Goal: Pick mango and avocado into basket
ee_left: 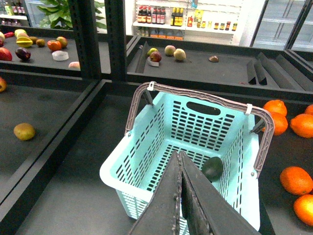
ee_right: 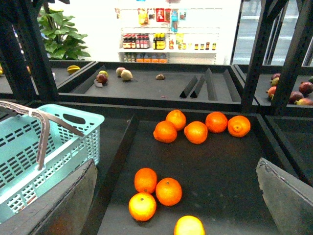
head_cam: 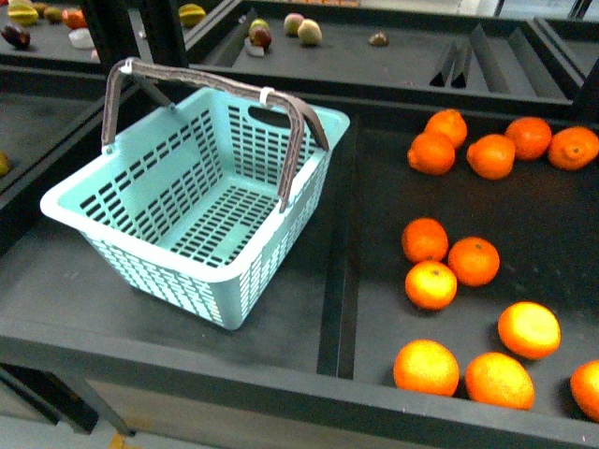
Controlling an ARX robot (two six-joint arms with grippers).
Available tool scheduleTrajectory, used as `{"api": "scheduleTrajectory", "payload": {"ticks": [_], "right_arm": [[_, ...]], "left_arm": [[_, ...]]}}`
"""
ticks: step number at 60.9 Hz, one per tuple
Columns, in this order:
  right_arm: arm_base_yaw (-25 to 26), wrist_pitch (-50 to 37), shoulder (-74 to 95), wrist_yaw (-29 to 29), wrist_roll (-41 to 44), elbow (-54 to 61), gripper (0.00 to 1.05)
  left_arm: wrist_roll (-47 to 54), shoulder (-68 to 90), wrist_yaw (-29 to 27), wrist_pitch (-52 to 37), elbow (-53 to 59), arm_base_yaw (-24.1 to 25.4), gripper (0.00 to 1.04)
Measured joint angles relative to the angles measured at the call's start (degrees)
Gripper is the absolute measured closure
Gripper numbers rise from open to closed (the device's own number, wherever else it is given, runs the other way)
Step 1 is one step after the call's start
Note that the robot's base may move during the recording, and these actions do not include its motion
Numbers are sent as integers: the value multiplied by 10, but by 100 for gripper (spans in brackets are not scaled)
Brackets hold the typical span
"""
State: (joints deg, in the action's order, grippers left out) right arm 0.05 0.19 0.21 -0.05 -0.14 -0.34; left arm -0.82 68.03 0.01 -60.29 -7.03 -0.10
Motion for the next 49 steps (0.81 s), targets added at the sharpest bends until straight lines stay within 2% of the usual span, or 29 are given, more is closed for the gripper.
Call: {"api": "scheduleTrajectory", "payload": {"ticks": [24, 49], "right_arm": [[0, 0, 0, 0, 0, 0, 8], [0, 0, 0, 0, 0, 0, 8]], "left_arm": [[3, -221, 0, 164, 57, 0, 102], [4, -425, 0, 348, 58, 0, 102]]}}
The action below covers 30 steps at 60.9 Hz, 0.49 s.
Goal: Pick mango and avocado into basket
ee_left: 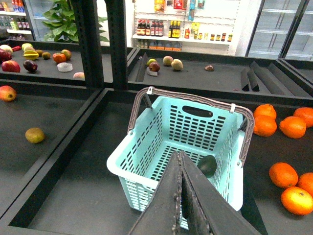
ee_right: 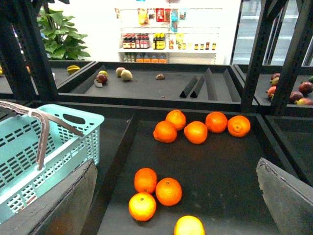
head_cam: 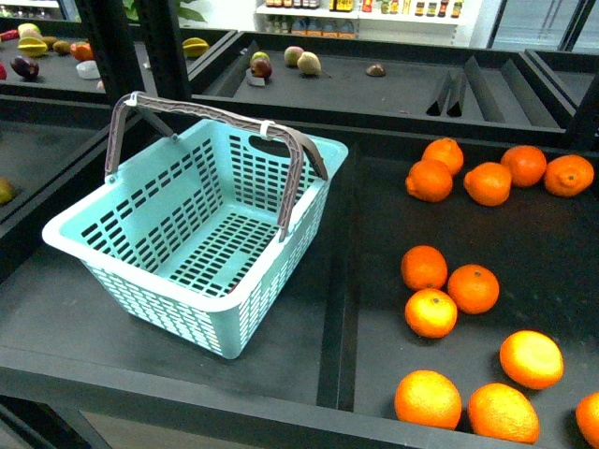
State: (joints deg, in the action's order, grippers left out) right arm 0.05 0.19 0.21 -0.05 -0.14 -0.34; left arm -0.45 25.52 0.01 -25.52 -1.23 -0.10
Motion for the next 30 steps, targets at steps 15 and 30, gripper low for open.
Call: {"api": "scheduleTrajectory", "payload": {"ticks": [15, 30], "right_arm": [[0, 0, 0, 0, 0, 0, 8], [0, 0, 0, 0, 0, 0, 8]], "left_arm": [[0, -79, 0, 77, 0, 0, 102], [0, -136, 0, 134, 0, 0, 102]]}}
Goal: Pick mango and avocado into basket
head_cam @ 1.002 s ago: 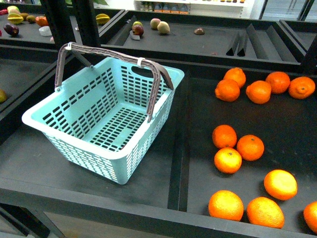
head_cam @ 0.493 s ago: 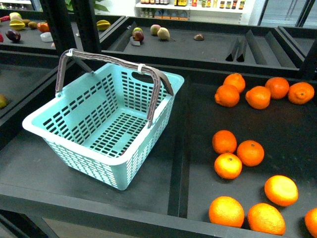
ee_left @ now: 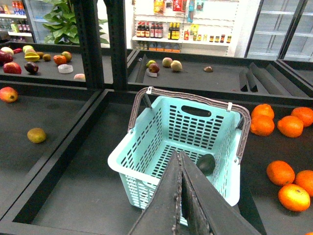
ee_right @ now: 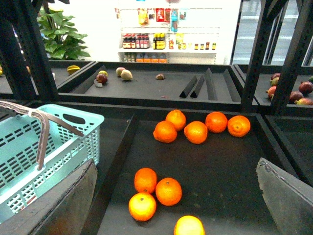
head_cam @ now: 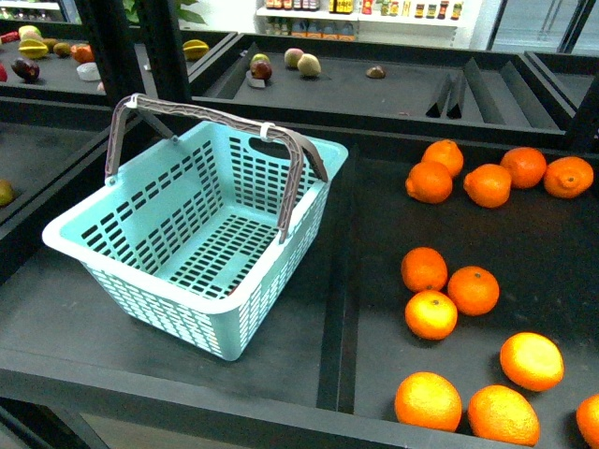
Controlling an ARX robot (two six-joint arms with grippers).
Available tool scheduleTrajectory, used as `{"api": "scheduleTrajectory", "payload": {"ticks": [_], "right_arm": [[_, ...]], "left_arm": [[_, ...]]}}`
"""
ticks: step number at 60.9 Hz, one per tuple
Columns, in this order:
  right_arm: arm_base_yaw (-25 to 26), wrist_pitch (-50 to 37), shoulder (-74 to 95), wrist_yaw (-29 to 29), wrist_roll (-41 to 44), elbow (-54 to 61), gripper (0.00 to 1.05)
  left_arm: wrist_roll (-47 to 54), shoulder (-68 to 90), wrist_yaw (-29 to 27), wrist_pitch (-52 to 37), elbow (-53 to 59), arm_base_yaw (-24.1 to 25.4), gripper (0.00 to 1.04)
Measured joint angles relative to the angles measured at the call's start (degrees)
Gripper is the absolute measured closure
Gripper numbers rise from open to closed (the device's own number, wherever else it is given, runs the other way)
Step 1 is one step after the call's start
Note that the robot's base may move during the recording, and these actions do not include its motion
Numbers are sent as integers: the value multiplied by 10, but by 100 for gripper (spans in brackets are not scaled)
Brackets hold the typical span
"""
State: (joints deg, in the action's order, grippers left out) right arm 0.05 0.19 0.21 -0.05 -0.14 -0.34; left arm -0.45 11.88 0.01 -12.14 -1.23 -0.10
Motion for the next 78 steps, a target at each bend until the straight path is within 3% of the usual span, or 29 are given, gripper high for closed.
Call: {"api": "scheduleTrajectory", "payload": {"ticks": [7, 13, 51, 78], "right_arm": [[0, 0, 0, 0, 0, 0, 8], [0, 0, 0, 0, 0, 0, 8], [0, 0, 0, 0, 0, 0, 8], [0, 0, 0, 0, 0, 0, 8]], "left_arm": [[0, -19, 0, 19, 0, 0, 102], [0, -101, 0, 114, 0, 0, 102], [0, -116, 0, 120, 0, 0, 101], [1, -116, 0, 120, 0, 0, 6]]}}
